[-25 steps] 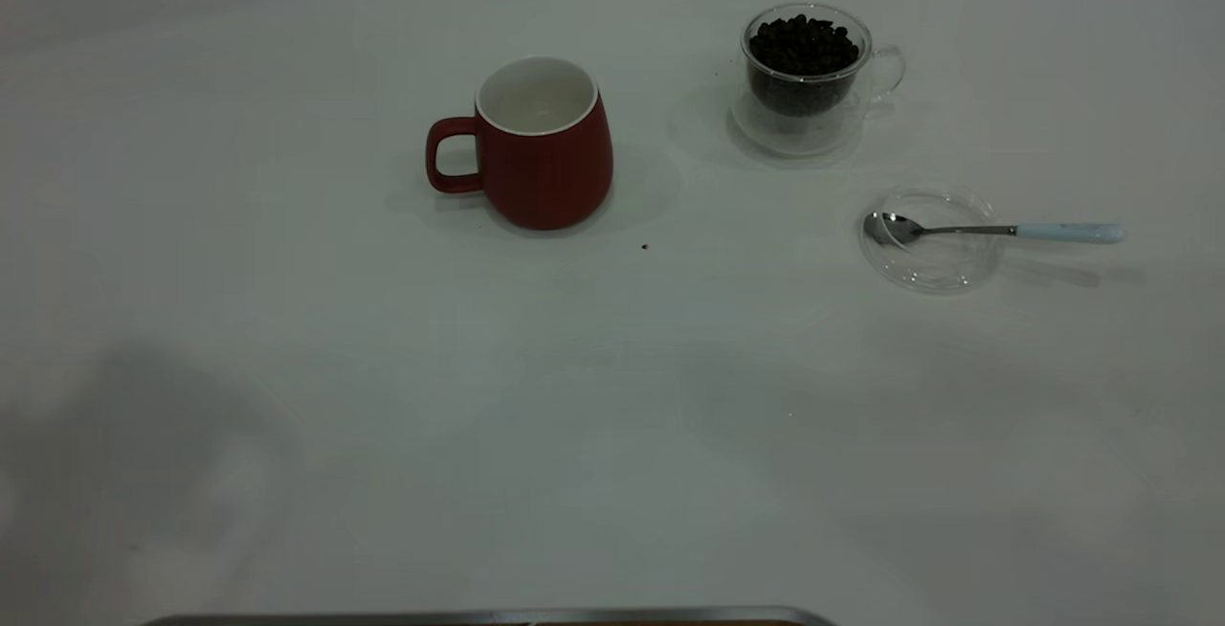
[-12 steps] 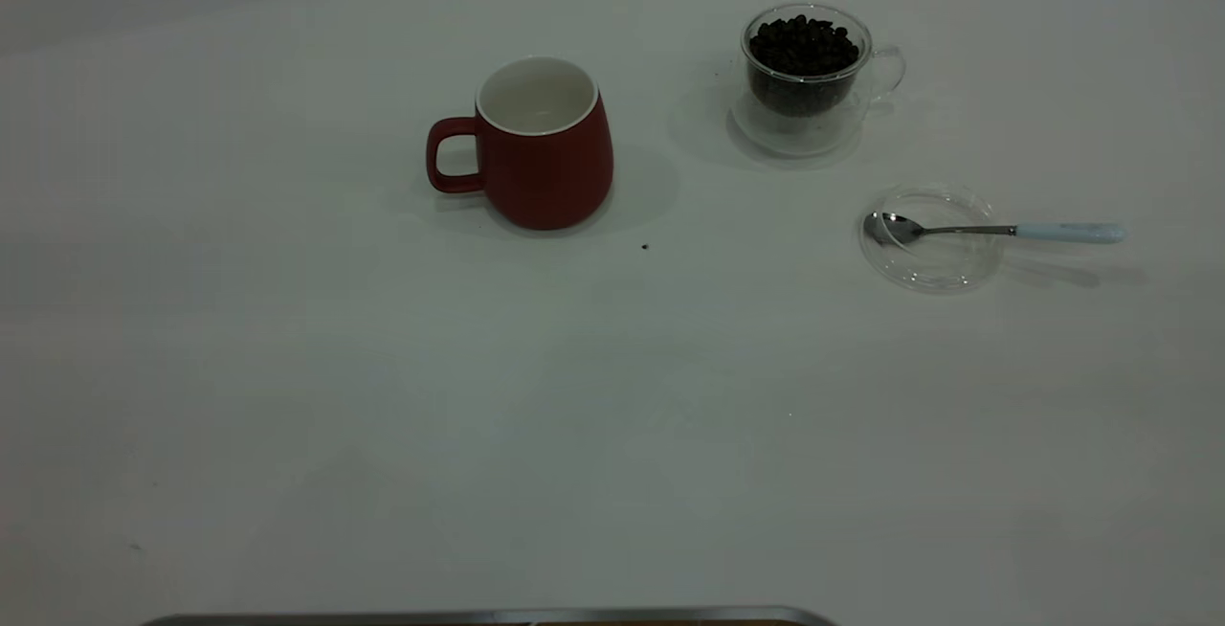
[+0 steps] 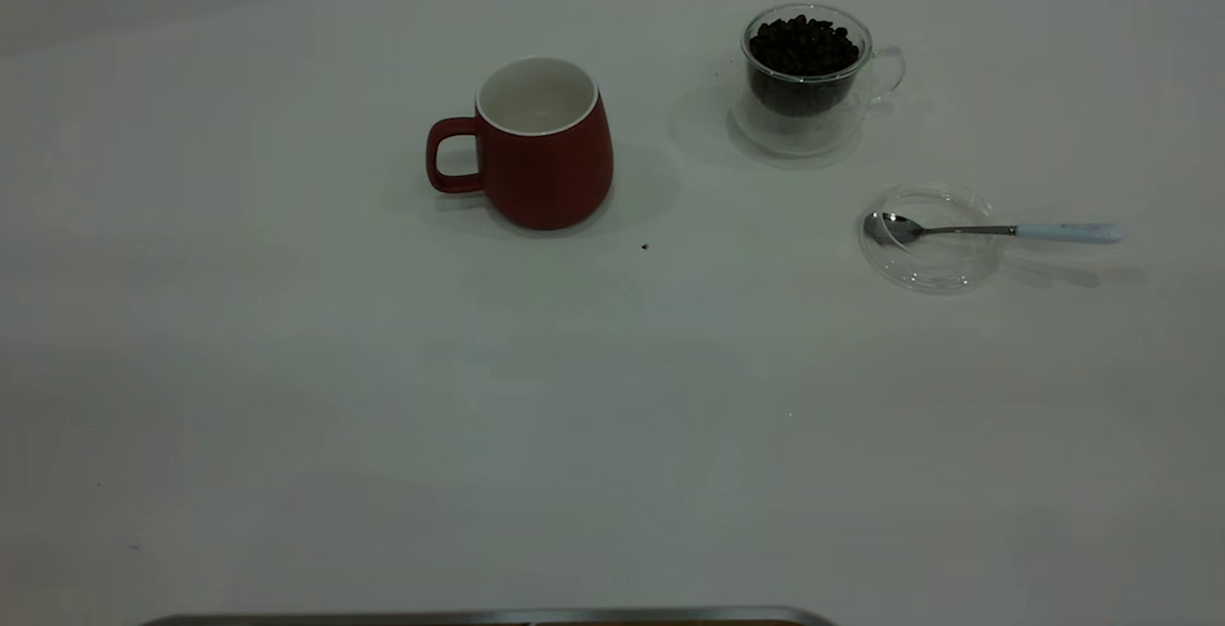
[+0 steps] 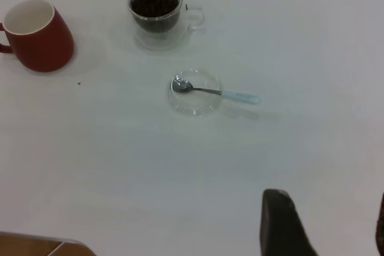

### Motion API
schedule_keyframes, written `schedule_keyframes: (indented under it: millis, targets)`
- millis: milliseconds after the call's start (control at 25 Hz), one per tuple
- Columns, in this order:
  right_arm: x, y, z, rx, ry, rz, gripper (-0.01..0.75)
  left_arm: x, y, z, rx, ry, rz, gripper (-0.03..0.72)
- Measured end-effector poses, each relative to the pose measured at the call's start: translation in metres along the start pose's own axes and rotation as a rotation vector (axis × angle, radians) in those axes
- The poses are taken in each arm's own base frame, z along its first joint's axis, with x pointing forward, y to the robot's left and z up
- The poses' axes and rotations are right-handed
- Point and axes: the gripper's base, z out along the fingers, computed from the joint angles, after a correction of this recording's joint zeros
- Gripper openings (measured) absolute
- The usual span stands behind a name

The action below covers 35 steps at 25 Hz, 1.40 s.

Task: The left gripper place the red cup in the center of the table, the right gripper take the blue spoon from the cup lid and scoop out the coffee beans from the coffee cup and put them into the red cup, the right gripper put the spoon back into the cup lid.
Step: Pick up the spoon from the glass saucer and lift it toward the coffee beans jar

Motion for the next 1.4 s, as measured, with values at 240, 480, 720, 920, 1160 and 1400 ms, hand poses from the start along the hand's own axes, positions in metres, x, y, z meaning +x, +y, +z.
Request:
schedule_keyframes:
  millis: [240, 480, 720, 920, 1160, 1400]
  targets:
    - [0.000, 0.000, 0.000, 0.000, 0.000, 0.000, 0.418, 0.017, -0.003, 0.009, -0.055, -0.035, -0.018, 0.535]
    - [0.000, 0.000, 0.000, 0.000, 0.000, 0.000, 0.418, 0.024, -0.004, 0.003, -0.112, -0.110, -0.055, 0.535]
    - [0.000, 0.000, 0.000, 0.000, 0.000, 0.000, 0.418, 0.026, -0.005, 0.002, -0.121, -0.125, -0.061, 0.535]
    - [0.000, 0.000, 0.000, 0.000, 0.000, 0.000, 0.418, 0.026, -0.005, 0.002, -0.121, -0.125, -0.061, 0.535]
    - [0.000, 0.000, 0.000, 0.000, 0.000, 0.000, 0.418, 0.026, -0.005, 0.002, -0.121, -0.125, -0.060, 0.535]
    - [0.000, 0.000, 0.000, 0.000, 0.000, 0.000, 0.418, 0.026, -0.005, 0.002, -0.121, -0.125, -0.060, 0.535]
